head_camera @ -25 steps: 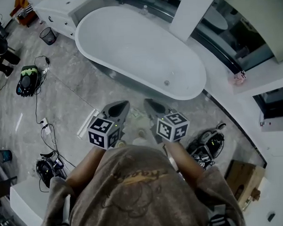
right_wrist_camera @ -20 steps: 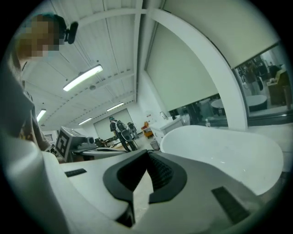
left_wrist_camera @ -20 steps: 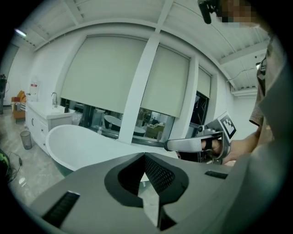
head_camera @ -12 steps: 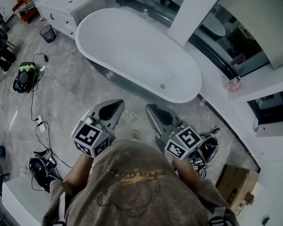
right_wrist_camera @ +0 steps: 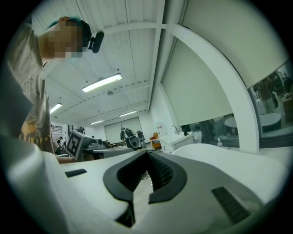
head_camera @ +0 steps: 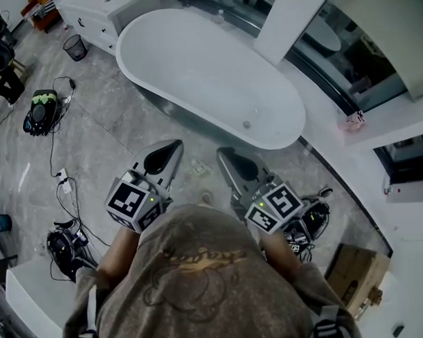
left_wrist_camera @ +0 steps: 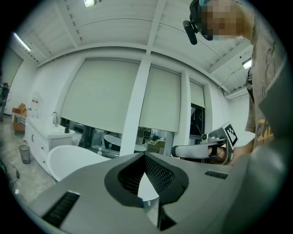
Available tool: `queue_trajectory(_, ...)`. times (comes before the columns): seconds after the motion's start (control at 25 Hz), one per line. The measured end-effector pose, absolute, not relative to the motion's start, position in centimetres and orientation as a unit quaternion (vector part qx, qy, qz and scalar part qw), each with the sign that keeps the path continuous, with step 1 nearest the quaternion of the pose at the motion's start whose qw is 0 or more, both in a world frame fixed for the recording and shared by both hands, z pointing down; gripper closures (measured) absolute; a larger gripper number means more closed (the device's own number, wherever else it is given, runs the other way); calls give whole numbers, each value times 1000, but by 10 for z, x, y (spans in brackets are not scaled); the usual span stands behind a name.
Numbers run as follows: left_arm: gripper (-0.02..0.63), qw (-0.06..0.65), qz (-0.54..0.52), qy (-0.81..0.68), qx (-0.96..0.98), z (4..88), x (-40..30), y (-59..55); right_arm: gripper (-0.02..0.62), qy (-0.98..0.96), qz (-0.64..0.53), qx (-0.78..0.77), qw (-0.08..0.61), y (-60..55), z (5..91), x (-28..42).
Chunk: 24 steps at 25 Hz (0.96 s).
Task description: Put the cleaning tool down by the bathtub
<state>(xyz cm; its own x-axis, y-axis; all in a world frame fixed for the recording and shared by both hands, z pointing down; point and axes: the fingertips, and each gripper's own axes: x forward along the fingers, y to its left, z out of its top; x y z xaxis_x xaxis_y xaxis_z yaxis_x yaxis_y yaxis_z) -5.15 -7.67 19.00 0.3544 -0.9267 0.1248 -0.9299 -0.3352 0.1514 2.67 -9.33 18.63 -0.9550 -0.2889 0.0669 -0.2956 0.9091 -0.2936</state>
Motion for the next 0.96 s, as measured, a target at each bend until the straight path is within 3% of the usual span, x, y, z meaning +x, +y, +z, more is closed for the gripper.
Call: queue_trajectory(0.96,614,112,10,-579,808,200,-53,-84,591,-974,157,162,14,-106,196,16)
